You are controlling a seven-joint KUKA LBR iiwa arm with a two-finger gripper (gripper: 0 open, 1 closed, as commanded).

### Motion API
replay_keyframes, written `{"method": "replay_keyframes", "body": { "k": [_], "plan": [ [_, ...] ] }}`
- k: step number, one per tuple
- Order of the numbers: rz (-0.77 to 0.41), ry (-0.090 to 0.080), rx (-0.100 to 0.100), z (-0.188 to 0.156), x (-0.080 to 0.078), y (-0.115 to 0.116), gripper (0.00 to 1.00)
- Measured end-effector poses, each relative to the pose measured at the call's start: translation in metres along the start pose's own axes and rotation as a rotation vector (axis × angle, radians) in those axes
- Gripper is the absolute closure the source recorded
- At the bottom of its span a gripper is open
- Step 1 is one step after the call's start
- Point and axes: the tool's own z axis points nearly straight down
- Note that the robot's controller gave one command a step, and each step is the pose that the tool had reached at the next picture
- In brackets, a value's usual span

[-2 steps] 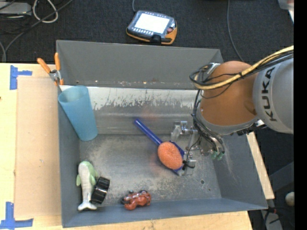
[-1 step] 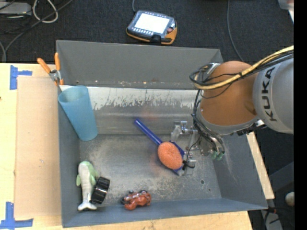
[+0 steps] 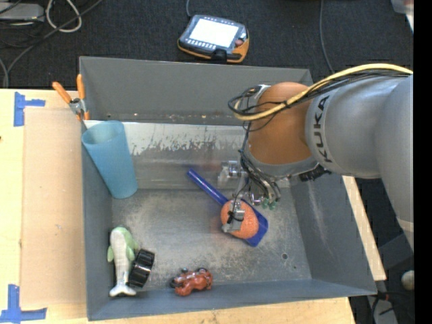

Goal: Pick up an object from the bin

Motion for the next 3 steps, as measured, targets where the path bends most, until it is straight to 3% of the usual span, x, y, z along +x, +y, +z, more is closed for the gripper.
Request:
{"method": "replay_keyframes", "body": {
  "k": [1,2,3],
  "plan": [
    [0.205,-0.005,0.001,0.002,0.067,-0.019,0.00],
    [0.300,-0.001,0.000,-0.009,-0.025,-0.111,1.00],
    [0.300,-0.001,0.000,-0.009,-0.025,-0.111,1.00]
  ]
}}
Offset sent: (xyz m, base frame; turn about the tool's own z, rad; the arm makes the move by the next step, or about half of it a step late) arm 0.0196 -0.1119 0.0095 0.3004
